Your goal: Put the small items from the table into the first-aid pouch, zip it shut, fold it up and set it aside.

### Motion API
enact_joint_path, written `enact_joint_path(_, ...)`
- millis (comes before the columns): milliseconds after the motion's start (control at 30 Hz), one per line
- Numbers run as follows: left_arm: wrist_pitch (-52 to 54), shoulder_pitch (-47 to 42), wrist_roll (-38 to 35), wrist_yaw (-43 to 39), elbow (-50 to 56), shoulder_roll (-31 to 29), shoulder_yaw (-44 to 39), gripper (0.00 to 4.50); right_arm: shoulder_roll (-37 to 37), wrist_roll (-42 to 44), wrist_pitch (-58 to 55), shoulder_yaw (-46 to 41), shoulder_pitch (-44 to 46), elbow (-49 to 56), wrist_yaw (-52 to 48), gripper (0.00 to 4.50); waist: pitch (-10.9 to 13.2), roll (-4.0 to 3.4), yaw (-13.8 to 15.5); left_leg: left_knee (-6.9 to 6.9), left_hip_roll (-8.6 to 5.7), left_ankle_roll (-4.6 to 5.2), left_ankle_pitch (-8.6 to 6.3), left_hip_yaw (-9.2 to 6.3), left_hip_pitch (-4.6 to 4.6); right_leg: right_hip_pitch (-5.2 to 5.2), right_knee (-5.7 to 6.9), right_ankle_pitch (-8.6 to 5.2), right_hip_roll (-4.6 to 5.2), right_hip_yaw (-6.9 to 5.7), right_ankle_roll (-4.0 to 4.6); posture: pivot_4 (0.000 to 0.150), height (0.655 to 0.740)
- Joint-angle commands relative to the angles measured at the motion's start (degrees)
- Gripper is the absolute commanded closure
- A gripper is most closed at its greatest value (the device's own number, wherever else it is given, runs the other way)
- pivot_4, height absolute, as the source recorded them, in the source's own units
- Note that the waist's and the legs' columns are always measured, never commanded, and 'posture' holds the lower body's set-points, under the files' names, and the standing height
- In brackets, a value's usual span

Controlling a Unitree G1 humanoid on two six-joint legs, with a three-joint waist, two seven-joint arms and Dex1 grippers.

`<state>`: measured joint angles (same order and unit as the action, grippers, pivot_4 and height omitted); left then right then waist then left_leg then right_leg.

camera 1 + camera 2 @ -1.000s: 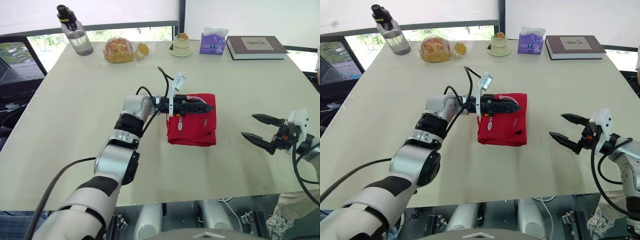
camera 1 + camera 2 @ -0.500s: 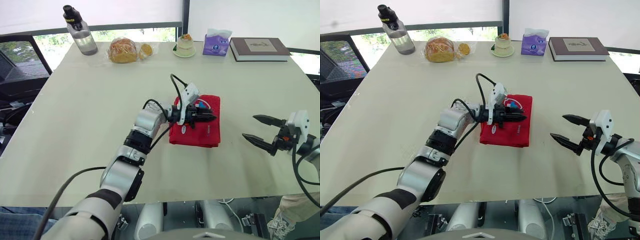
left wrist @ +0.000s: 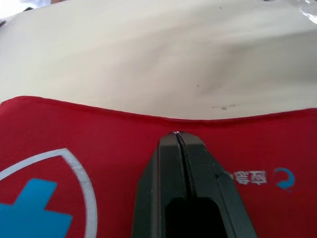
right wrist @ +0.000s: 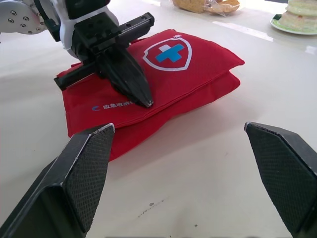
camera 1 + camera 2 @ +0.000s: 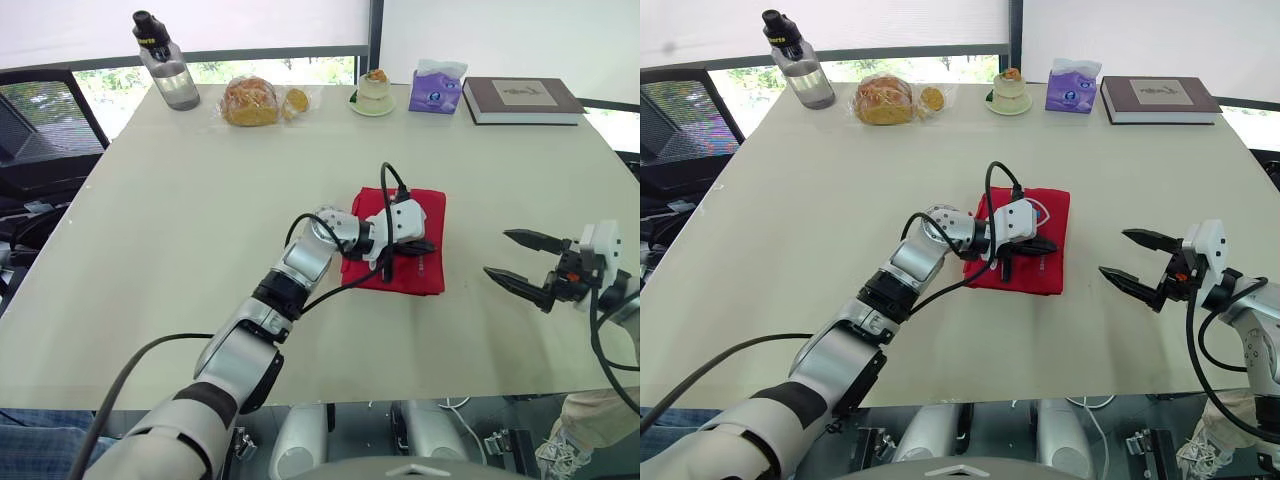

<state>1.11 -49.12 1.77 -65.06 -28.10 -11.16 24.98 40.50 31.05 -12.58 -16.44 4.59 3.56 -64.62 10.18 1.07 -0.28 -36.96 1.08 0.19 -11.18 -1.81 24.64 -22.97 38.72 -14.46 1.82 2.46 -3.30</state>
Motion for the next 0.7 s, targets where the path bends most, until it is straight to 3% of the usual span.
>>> enact_joint_path(33,-0.93,1.65,0.96,-4.08,0.28,-0.17,3.16,4.47,0.37,1.26,0.55,-1.31,-0.73,2.07,-0.13,0.0,0.0,0.0,0.0,0.0,0.0,0.0,0.0,0.0,0.0,0.0,0.0,0.0,0.0,0.0,0.0,0.15,0.7332)
enact_joint_path(233,0.36,2.24,1.43,-11.33,2.97,-2.0,6.5,4.47,0.5,3.92,-1.89,-3.08,-2.1,4.84,1.64,0.0,0.0,-0.01,-0.33,0.0,0.0,0.0,0.0,-0.01,0.0,0.0,0.0,-0.01,0.0,0.0,-0.01,0.15,0.7332)
enact_joint_path(333,-4.39,2.38,5.0,-11.03,1.44,-3.21,9.21,4.47,0.8,4.65,-2.59,-3.68,-2.96,5.61,2.2,0.0,0.0,-0.01,-0.39,0.0,0.0,0.01,0.0,-0.03,0.01,0.0,0.0,-0.01,-0.02,0.0,0.0,0.15,0.7332)
enact_joint_path(400,-3.13,2.91,3.22,-11.05,1.65,-2.06,8.27,4.47,0.87,5.23,-3.16,-4.15,-3.24,6.17,2.74,0.0,0.0,-0.01,-0.37,0.0,0.01,0.01,0.0,-0.02,0.01,0.0,-0.01,-0.01,-0.02,0.01,0.0,0.15,0.7332)
enact_joint_path(600,7.19,-0.76,-8.96,-8.08,2.3,4.95,-2.88,4.47,0.98,5.67,-3.49,-4.98,-3.79,6.29,2.87,0.0,0.02,0.0,-0.26,-0.04,0.01,0.01,0.0,-0.06,0.08,-0.01,-0.02,-0.04,0.0,-0.06,-0.05,0.15,0.7332)
enact_joint_path(700,8.15,-6.13,-9.09,-1.91,-5.0,7.34,-7.31,4.47,0.89,5.37,-2.81,-4.86,-3.71,5.57,2.65,0.0,0.04,0.01,-0.29,-0.12,0.0,0.01,-0.01,-0.1,0.13,-0.01,-0.02,-0.12,0.0,-0.11,-0.2,0.15,0.7332)
